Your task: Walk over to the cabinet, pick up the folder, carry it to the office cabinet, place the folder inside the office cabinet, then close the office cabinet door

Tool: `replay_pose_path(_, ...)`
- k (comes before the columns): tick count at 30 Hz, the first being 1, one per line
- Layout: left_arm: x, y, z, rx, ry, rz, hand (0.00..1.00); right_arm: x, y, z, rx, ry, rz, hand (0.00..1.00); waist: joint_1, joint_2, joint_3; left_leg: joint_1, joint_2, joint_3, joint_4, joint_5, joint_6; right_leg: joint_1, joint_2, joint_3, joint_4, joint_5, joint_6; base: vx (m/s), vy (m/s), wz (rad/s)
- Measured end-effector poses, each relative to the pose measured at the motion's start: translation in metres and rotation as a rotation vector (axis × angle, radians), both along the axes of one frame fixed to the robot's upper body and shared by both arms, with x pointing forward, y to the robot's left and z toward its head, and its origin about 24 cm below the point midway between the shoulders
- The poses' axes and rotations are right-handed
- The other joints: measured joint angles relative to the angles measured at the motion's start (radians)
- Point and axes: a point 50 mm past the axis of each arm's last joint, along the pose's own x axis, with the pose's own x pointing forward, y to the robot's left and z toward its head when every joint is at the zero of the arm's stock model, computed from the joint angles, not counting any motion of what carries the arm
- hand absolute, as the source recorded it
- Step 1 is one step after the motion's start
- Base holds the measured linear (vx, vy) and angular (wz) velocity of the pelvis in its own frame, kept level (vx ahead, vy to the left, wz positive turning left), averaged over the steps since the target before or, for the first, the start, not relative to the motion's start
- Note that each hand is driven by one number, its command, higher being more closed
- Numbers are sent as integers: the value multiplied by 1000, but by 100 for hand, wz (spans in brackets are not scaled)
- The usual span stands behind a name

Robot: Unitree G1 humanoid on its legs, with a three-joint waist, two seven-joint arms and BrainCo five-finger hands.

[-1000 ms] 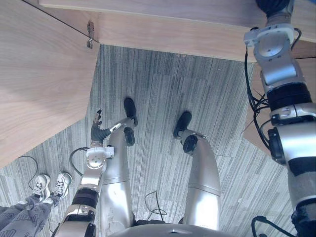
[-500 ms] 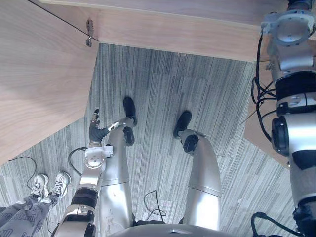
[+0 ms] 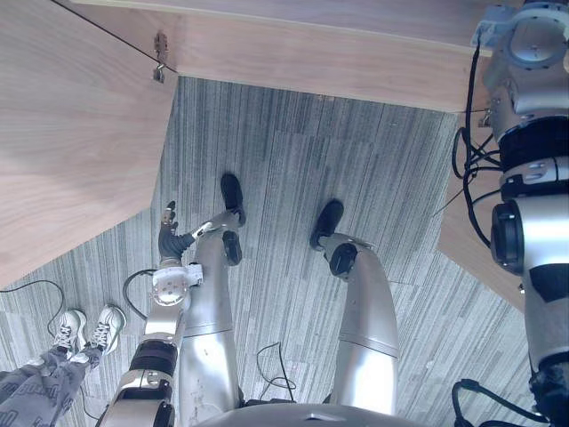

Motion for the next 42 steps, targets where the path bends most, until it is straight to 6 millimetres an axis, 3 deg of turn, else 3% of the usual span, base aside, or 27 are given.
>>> replay_pose_path(6, -2, 2, -9, -9, 38, 15, 0, 7, 20, -2, -33, 22, 75, 100, -6, 0, 0, 39, -9, -2, -74, 44, -11, 26, 1, -23, -28, 4, -13, -29, -25, 9)
replay_pose_path(13, -4, 2, -11, -37, 44, 41, 0, 7, 31, -11, 120, -48, 212, 100, -12, 0, 0, 43, -3, -6, -60, 45, -11, 35, 6, -25, -26, 5, -16, -6, -5, 0)
replay_pose_path(16, -5, 7, -13, -56, 58, 73, 0, 2, 40, -39, 239, -95, 290, 100, -13, 0, 0, 51, 18, -16, -15, 22, -11, 64, 23, -26, -19, 4, -15, -27, -19, -17)
replay_pose_path(20, -9, 10, -25, -69, 127, 98, 0, -25, 50, -81, 362, -200, 337, 100, -27, -1, 0, 118, 26, -23, 33, -23, -13, 139, 24, -20, 9, -27, -8, -48, -21, -5)
replay_pose_path(26, -23, 4, -45, -85, 228, 97, 0, -68, 78, -140, 345, -212, 384, 100, -47, -13, -7, 278, 36, -1, 52, -76, -17, 288, 34, 7, 4, -52, -6, -41, -29, -10)
replay_pose_path(27, -29, 2, -53, -75, 267, 93, 0, -77, 91, -157, 323, -169, 418, 100, -49, -14, -8, 340, 44, 10, 50, -93, -19, 350, 41, 8, -18, -53, -5, -5, -6, -29)
replay_pose_path(29, -37, 1, -59, -66, 299, 91, 0, -86, 105, -173, 274, -119, 476, 100, -53, -18, -15, 399, 53, 22, 46, -108, -21, 411, 49, 10, -41, -53, -2, 24, 7, -23)
replay_pose_path(34, -70, 1, -91, -40, 462, 72, 0, -118, 158, -224, 120, 67, 706, 100, -62, -60, -74, 631, 70, 64, -10, -144, -25, 643, 76, 23, -162, -39, 33, 102, 33, -17)
replay_pose_path(37, -84, -2, -104, -30, 533, 60, 0, -130, 173, -249, 54, 172, 764, 100, -63, -72, -106, 741, 70, 105, -63, -151, -26, 744, 84, 41, -246, -8, 42, 134, 88, -24)
replay_pose_path(40, -103, -2, -121, 22, 643, 18, 0, -130, 179, -302, -45, 411, 774, 100, -71, -84, -168, 857, 40, 149, -179, -135, -26, 840, 91, 71, -385, 46, 62, 131, 103, -27)
replay_pose_path(42, -114, 2, -130, 57, 716, -14, 0, -128, 169, -353, -88, 659, 739, 100, -81, -83, -187, 937, 11, 175, -281, -104, -24, 921, 93, 85, -514, 101, 74, 137, 78, -14)
